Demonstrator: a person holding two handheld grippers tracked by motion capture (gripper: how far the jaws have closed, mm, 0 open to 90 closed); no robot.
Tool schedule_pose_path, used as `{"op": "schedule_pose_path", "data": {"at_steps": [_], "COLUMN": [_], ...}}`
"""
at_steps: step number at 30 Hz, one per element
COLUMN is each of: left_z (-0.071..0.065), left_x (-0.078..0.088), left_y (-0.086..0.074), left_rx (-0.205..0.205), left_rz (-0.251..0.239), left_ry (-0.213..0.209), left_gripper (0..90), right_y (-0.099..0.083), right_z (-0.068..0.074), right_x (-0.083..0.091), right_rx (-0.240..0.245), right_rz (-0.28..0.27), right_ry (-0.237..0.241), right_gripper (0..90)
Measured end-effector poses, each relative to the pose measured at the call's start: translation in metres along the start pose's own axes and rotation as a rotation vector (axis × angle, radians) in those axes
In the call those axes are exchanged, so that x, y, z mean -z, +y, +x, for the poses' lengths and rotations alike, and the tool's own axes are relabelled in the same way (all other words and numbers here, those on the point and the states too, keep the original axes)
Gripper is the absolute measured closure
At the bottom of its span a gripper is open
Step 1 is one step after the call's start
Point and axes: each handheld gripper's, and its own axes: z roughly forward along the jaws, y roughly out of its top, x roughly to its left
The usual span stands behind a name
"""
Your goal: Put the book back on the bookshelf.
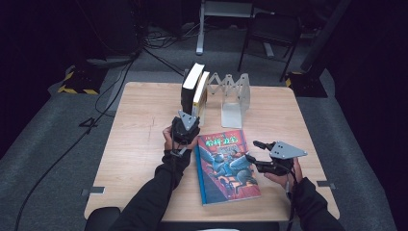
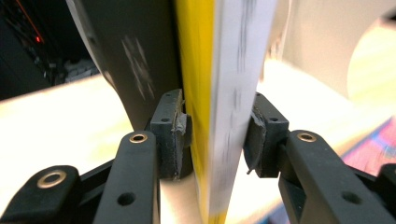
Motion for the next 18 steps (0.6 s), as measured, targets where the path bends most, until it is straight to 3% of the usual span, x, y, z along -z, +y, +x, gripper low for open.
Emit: {"op": "schedule_pose_path", "data": {"at_steps": [2,7,12,15,18], "left_z": [-0.002,-0.002,-0.004,-0.013,-0.021], "left_x": [-0.002,-0.003,-0.007,-0.012,-0.017], "left_y": [-0.005,-0.006,-0.001,0.001,0.003], "left_rx": [-0.003,-0.006,0.070,0.082,0.053], "left_rz": [0.003,0.001,0.002,0.003,0.004], "left_ry": [0.003,0.060,0.110,0.160,0.178], "left_gripper": [67.8,74.5,75.4,75.5,75.5], "right_y": [0.000,0.000,-0.001,-0.001,-0.002], "right_z": [0.001,0.001,0.002,0.002,0.001], "right_x": [0.001,0.001,-0.001,-0.002,-0.002], "right_rx": [0.006,0.010,0.009,0.009,0.008], "right_rz": [0.004,0.005,0.011,0.013,0.013], "right_ry": [0.000,0.002,0.004,0.005,0.007], "right_gripper": [40.9,41.0,41.1,41.1,41.0]}}
